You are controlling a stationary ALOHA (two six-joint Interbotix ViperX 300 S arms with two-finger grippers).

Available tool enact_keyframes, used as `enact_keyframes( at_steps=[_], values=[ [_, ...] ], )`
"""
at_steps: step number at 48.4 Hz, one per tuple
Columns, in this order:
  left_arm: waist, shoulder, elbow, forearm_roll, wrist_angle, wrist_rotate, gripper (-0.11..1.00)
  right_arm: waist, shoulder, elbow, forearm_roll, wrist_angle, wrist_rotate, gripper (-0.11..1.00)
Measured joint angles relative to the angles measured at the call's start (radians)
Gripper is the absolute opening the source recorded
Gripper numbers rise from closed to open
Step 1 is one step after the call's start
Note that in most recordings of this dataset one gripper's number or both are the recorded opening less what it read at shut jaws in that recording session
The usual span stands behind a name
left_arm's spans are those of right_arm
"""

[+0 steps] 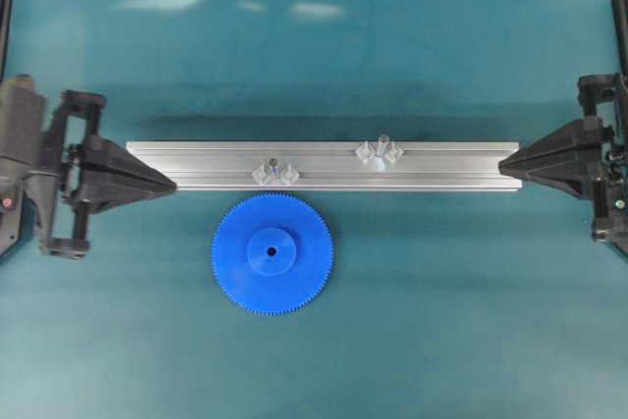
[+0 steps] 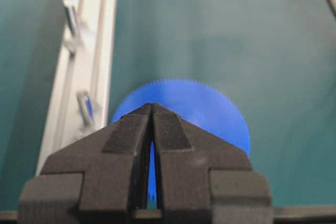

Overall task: Insert the large gear onto the shaft.
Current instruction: 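Move the left gripper over the blue gear's hub, then lower the open left gripper around the blue gear's hub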

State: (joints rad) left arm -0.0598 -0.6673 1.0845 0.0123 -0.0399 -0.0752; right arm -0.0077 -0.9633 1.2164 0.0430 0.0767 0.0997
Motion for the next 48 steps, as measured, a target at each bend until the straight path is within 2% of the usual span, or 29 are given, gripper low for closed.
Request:
enact_keyframes(
  at_steps=[15, 33, 48],
  values=[
    [-0.055, 0.213, -0.104, 0.0, 0.044, -0.009, 0.01, 0.0, 0.002, 0.0, 0.0, 0.051, 0.0, 0.07],
    [-0.083, 0.451, -0.249, 0.0, 0.06, -0.044, 0.01, 0.0, 0.012, 0.0, 0.0, 0.08, 0.0, 0.07],
    [-0.084, 0.591, -0.388, 0.0, 0.227, -0.08, 0.01, 0.0, 0.012, 0.0, 0.0, 0.095, 0.0, 0.07]
  ],
)
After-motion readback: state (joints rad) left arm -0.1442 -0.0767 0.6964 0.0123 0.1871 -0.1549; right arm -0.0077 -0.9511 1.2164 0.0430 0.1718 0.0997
